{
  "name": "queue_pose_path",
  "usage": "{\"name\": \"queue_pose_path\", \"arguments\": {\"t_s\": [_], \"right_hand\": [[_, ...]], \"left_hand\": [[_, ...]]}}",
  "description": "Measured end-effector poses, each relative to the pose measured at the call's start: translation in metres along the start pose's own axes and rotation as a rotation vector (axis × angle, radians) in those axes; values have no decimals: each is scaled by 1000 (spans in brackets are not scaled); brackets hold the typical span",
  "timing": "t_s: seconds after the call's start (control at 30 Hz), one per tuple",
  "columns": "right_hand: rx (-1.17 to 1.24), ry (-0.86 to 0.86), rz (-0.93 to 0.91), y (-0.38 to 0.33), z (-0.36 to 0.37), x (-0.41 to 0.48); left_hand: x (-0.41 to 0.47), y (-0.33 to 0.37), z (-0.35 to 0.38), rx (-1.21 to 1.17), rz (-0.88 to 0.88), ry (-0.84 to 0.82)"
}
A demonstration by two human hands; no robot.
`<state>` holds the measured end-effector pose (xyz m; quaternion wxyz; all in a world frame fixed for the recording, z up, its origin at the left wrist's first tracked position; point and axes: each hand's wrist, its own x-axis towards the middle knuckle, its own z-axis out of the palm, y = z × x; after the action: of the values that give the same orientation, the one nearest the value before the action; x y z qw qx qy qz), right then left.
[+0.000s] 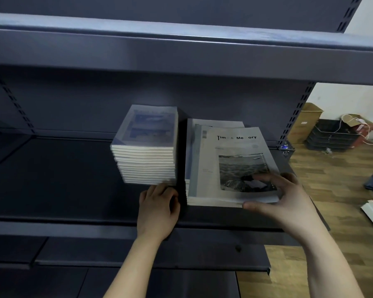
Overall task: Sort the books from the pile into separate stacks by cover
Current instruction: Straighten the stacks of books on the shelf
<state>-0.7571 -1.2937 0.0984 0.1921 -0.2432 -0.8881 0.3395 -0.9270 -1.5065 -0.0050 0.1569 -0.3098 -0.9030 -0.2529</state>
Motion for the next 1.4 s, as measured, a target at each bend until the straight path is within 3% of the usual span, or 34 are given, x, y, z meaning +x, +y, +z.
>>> {"name": "queue_pose_path", "arguments": {"t_s": [0.33,1.4], "right_hand": [[-55,41,-107,15,7,27],[107,43,-98,10,24,49]], "left_hand": [[-1,1,0,-15,-13,-4],[1,4,-2,-3,-25,-55]]}}
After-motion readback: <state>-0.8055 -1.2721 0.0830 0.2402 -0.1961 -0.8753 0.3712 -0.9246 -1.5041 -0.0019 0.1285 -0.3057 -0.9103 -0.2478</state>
